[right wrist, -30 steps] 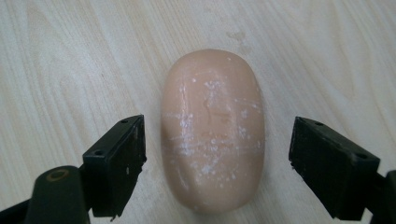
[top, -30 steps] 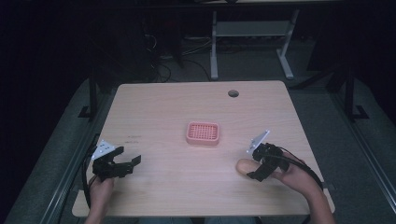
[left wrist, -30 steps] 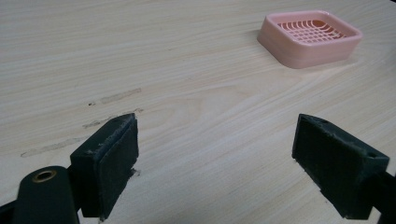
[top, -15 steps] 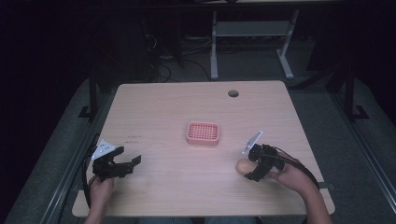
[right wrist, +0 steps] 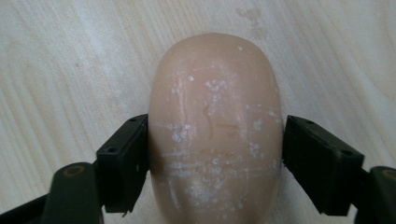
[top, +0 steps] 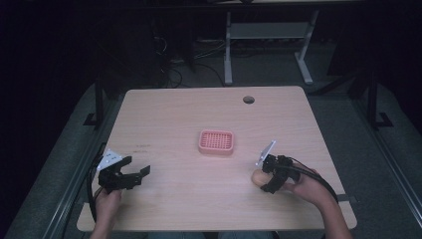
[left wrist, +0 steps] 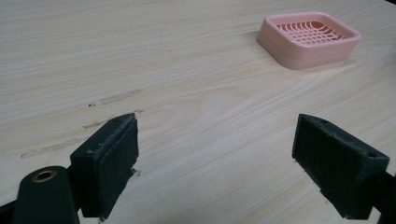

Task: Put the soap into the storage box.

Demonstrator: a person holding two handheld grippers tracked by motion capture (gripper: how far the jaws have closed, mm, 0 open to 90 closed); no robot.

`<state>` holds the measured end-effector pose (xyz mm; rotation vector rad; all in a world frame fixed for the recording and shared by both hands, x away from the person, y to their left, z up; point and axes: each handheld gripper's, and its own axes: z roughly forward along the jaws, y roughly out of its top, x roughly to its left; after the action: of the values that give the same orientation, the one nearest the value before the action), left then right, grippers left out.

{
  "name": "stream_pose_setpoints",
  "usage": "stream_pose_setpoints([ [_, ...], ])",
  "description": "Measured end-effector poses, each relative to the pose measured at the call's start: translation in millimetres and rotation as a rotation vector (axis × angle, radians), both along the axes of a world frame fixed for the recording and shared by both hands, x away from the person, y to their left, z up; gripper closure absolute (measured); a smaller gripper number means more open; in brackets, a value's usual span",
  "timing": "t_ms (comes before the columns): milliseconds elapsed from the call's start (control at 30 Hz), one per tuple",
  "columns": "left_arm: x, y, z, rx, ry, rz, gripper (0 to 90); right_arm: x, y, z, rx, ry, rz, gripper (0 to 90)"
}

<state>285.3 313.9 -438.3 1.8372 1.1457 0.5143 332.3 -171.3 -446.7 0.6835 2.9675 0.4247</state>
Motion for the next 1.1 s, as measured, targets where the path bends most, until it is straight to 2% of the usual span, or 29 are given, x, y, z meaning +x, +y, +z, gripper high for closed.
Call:
stream_pose_setpoints([
  [267,-0.2,-0.3,0.1,-0.001,0.001,0.001,14.3,0.1,-0.6,0.5,0.014,0.011,0.003,30.9],
  [967,-0.6,1.3,1.1,-0.003,-0.007,-0.001,14.3,0.0,1.8,2.2,0.005,0.016,0.007,31.9],
  [1100,-0.7,1.4,1.1,-0.008,-0.004,0.003,14.2,1.0,3.4,4.3,0.019,0.013,0.015,31.9],
])
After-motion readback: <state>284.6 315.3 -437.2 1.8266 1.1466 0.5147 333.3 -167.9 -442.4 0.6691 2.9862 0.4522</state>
